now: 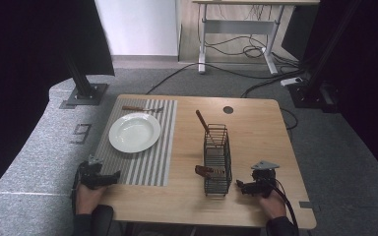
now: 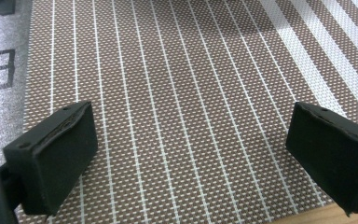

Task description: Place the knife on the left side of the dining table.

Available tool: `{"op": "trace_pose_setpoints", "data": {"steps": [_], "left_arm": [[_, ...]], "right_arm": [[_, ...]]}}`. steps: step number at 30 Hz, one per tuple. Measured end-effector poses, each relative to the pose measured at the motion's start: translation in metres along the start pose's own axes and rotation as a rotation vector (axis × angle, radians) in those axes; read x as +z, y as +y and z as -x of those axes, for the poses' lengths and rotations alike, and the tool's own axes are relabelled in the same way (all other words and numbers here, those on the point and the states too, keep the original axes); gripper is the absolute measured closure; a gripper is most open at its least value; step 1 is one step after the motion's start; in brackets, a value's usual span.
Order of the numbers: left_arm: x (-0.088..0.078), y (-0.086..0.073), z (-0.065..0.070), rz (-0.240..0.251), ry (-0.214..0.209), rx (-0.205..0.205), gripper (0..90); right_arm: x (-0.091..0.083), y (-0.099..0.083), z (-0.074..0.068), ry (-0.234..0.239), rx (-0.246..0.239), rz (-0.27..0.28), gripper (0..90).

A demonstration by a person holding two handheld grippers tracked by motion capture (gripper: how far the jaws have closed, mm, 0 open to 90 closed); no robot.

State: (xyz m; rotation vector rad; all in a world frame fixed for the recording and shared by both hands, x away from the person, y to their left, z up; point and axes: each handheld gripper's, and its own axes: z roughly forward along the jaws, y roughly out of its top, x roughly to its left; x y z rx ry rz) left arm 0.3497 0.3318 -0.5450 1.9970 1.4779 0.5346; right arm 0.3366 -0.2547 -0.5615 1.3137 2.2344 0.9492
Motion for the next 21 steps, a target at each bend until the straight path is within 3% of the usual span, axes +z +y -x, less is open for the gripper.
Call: {"op": "trace_pose_setpoints", "data": {"steps": [21], "left_arm": [[-0.021,0.022,0.014,0.072,-0.049,0.042,1.6]], "right_arm": [[0.0,0.0,-0.001,-0.004,0.005,0.0,0.0]]}}
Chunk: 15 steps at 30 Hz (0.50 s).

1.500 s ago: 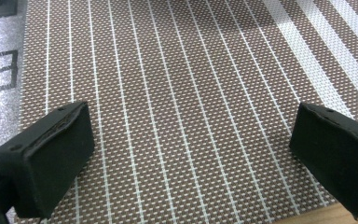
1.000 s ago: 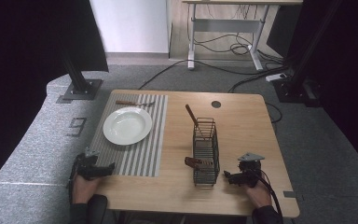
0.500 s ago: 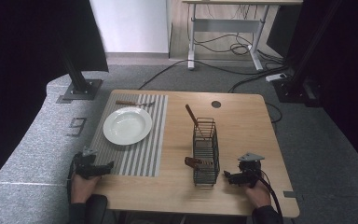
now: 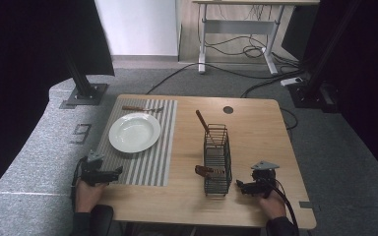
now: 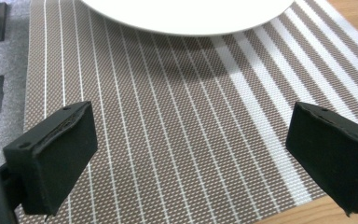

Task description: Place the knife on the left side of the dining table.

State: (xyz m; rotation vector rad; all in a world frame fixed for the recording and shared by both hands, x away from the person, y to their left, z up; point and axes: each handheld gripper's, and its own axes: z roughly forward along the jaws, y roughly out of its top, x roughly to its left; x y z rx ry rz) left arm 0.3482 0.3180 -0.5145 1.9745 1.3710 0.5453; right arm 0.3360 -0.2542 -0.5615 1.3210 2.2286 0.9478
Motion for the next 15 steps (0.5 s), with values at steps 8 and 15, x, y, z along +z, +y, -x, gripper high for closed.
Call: {"op": "trace_pose_setpoints", "data": {"steps": [8,15], "left_arm": [[-0.005,0.012,0.009,0.004,-0.005,0.037,2.0],[-0.004,0.022,0.019,-0.007,-0.039,0.067,3.4]], "right_arm": [[0.0,0.0,0.0,-0.003,0.003,0.0,0.0],[0.0,0.0,-0.001,-0.004,0.004,0.0,0.0]]}}
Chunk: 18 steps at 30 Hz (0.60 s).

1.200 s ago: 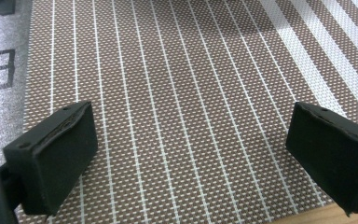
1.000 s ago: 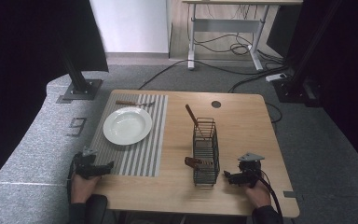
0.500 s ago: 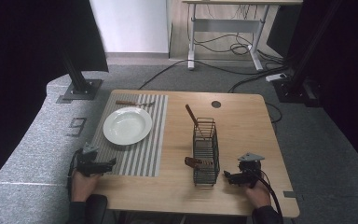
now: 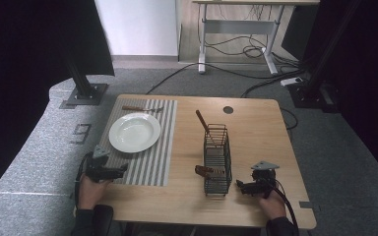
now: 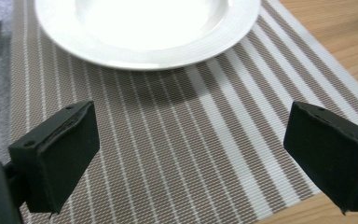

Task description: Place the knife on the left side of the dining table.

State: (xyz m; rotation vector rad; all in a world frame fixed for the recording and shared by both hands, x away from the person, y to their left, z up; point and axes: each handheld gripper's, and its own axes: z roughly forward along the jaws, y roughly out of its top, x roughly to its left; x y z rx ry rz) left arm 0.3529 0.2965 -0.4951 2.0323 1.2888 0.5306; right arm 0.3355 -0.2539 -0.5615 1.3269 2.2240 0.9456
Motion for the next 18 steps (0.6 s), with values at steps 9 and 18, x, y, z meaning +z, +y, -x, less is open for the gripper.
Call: {"op": "trace_pose_setpoints", "data": {"steps": [9,18], "left_arm": [[0.003,0.015,0.015,0.001,-0.039,0.034,4.0],[0.006,0.031,0.031,0.012,-0.083,0.058,4.1]], "right_arm": [[0.0,0.0,0.0,-0.002,0.001,0.0,0.0],[0.0,0.0,0.0,-0.003,0.002,0.0,0.0]]}}
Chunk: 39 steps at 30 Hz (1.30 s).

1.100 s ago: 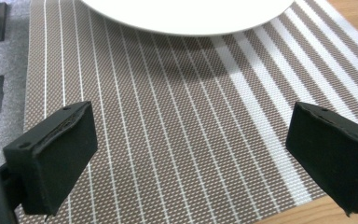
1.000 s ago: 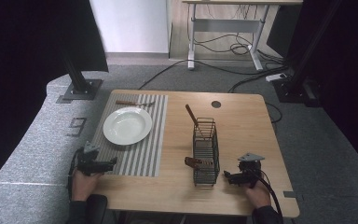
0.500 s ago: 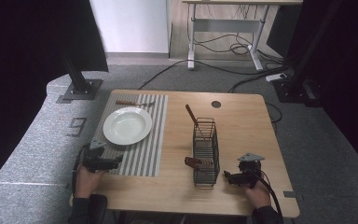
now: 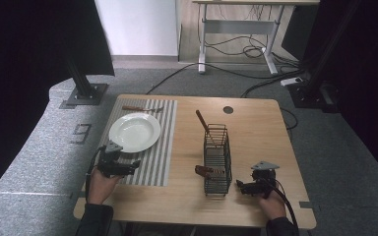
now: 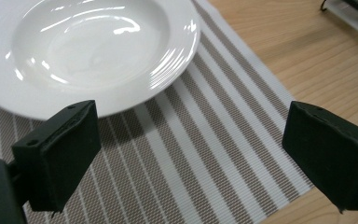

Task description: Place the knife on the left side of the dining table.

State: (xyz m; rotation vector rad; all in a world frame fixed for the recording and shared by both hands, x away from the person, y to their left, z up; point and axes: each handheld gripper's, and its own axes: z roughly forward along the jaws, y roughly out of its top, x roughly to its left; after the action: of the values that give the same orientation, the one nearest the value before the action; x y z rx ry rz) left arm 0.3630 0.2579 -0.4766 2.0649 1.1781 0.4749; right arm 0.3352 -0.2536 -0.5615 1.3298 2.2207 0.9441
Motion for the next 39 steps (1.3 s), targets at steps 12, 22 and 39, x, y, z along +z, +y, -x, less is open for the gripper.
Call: {"op": "trace_pose_setpoints", "data": {"steps": [12,22,39], "left_arm": [[0.004,0.021,0.014,0.009,-0.043,0.018,5.5],[0.014,0.034,0.03,0.003,-0.074,0.05,5.8],[0.02,0.054,0.048,0.009,-0.11,0.094,6.7]], "right_arm": [[0.0,0.0,0.0,0.0,0.0,0.0,0.0],[0.0,0.0,0.0,0.0,-0.001,0.0,0.0],[0.0,0.0,0.0,0.0,0.0,0.0,0.0]]}}
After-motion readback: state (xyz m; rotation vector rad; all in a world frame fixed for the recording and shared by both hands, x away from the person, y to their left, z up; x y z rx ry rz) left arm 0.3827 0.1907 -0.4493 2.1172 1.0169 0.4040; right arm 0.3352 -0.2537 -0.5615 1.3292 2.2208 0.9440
